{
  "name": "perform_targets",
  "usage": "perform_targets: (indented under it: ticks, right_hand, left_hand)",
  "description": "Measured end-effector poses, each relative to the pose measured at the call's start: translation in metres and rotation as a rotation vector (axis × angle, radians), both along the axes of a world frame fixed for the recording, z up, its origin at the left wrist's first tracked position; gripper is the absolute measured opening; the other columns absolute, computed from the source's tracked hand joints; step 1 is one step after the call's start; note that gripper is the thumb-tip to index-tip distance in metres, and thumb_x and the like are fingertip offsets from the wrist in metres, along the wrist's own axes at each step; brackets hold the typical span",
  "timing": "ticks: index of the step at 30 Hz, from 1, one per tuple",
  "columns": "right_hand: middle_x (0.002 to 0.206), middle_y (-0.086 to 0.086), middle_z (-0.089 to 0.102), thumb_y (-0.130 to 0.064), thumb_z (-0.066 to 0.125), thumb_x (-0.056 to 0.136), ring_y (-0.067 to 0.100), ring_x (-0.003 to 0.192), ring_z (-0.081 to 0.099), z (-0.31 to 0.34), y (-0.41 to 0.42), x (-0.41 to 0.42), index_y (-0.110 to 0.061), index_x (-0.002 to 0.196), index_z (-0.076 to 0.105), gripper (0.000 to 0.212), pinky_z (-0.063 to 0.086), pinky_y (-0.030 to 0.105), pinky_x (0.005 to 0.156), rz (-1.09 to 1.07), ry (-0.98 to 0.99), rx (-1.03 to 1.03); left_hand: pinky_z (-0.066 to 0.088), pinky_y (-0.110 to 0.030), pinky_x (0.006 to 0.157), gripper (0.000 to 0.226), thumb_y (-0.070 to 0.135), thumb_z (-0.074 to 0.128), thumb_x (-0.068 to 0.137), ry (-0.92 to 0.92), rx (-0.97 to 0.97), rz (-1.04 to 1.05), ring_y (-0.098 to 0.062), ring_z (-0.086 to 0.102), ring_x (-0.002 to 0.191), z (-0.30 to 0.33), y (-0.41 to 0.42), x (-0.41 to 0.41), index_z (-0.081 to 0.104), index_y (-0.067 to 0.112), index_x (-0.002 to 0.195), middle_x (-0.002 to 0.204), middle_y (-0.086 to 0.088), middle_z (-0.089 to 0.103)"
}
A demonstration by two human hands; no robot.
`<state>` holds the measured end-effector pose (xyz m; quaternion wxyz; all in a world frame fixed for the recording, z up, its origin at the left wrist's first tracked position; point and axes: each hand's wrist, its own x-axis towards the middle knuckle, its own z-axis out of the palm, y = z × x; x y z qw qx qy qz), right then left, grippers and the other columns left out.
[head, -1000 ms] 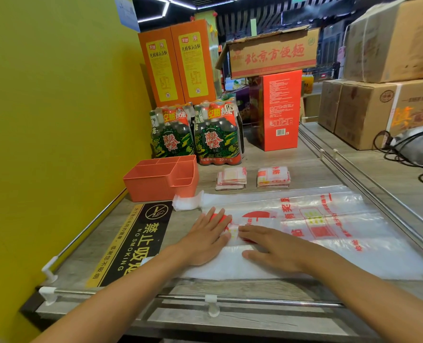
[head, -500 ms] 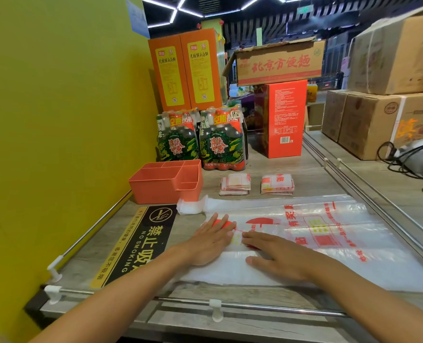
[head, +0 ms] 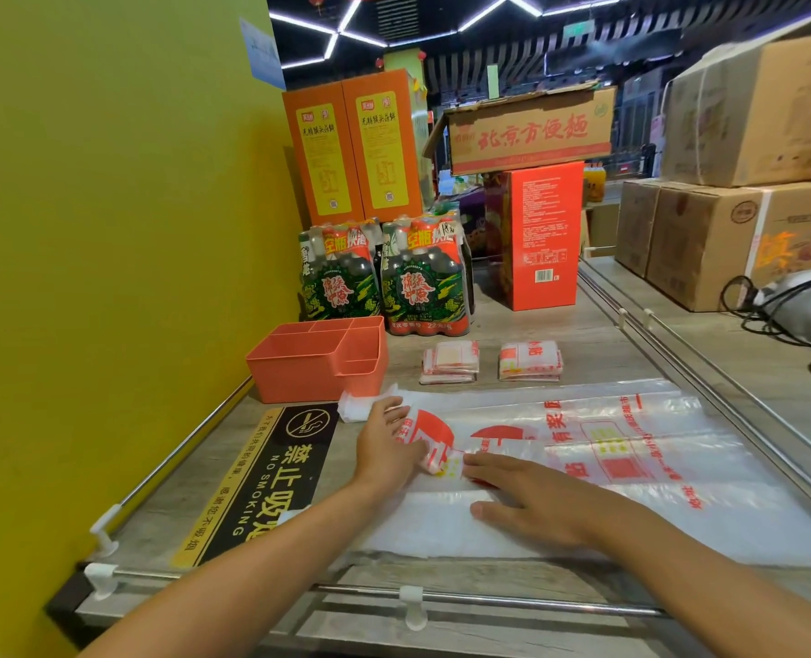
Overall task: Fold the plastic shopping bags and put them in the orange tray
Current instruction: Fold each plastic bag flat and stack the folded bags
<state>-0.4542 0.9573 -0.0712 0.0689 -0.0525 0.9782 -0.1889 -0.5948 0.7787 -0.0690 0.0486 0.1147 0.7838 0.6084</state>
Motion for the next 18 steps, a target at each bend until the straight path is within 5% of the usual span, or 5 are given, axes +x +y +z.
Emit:
perform_targets:
  ticks: [4,8,11,18]
  right_hand:
    - [0.165,-0.024,0.013,-0.065,0.034,0.100,0.006,0.151,0.019,-0.003,0.002,-0.001,-0.042,0.157,0.021,0.063,0.020,0.036,0.124,0.003,0.009,-0.009]
    - [0.165,-0.023,0.014,-0.065,0.034,0.100,0.007,0.151,0.019,-0.004,0.003,-0.002,-0.042,0.157,0.021,0.063,0.021,0.036,0.124,0.009,0.016,-0.013]
    - [0.165,-0.022,0.012,-0.064,0.036,0.100,0.006,0.151,0.019,-0.004,0.003,-0.002,-0.041,0.158,0.017,0.065,0.020,0.031,0.123,0.010,0.048,-0.013]
    - [0.166,-0.024,0.000,-0.064,0.036,0.101,0.004,0.152,0.008,-0.004,-0.001,-0.005,-0.044,0.159,0.001,0.070,0.007,0.023,0.117,0.048,0.070,-0.017]
  left_hand:
    - [0.059,-0.027,0.078,0.046,-0.012,0.065,0.088,-0.129,0.224,0.130,-0.016,0.066,0.103,0.002,0.004,0.003,0.057,0.016,0.124,0.131,-0.008,0.063]
    - [0.063,-0.037,0.077,0.047,-0.006,0.065,0.091,-0.245,0.269,0.236,-0.013,0.071,0.078,-0.002,0.010,0.000,0.057,0.020,0.128,0.118,-0.001,0.066]
    - [0.062,-0.042,0.080,0.043,-0.005,0.067,0.089,-0.320,0.302,0.281,-0.021,0.073,0.077,-0.002,0.013,0.000,0.060,0.020,0.124,0.095,-0.002,0.068]
    - [0.056,-0.026,0.055,0.035,-0.008,0.065,0.090,-0.437,0.483,0.203,-0.020,0.068,0.072,0.001,0.023,0.017,0.061,0.011,0.119,0.090,-0.014,0.068]
